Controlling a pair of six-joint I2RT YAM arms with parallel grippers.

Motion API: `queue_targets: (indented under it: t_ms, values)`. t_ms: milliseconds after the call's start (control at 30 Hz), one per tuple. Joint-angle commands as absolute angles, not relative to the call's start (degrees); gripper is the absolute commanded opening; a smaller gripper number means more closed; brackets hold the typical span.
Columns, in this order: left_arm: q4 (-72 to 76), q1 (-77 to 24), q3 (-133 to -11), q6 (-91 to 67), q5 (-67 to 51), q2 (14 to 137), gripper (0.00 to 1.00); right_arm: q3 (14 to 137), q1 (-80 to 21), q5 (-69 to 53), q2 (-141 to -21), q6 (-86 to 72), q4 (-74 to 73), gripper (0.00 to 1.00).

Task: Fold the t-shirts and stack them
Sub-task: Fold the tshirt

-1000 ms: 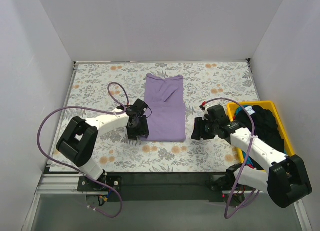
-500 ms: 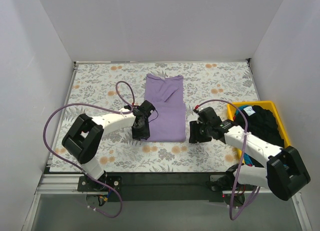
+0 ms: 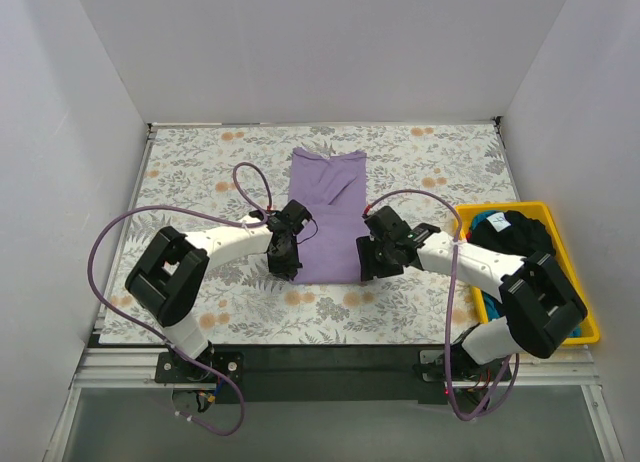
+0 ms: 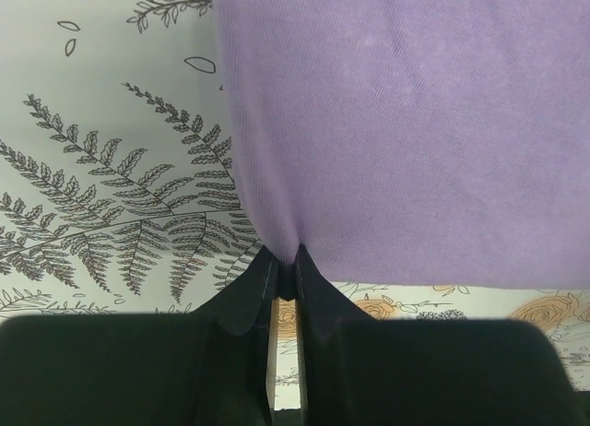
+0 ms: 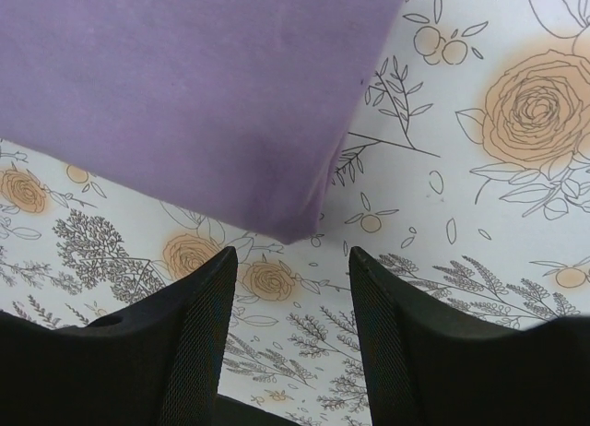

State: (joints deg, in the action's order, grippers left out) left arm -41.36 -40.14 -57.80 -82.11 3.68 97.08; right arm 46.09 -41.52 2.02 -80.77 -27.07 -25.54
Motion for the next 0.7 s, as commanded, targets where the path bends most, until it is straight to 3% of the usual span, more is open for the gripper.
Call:
queue_targets:
  t_ms: [0, 333, 667]
  values:
    - [-43.2, -40.9, -55.2, -81.8, 0.4, 97.8, 0.0, 48.9, -42.3, 3.4, -83.0, -28.8, -25.8, 0.59]
    - [-43.0, -40.9, -54.2, -82.1, -1.8, 96.1, 0.0, 50.0, -44.5, 6.4, -90.3, -29.6, -25.8, 0.58]
    - [-43.1, -40.9, -53.4, -82.6, -2.7, 95.2, 0.0, 46.4, -44.9, 8.5, -93.3, -29.8, -29.3, 0.5]
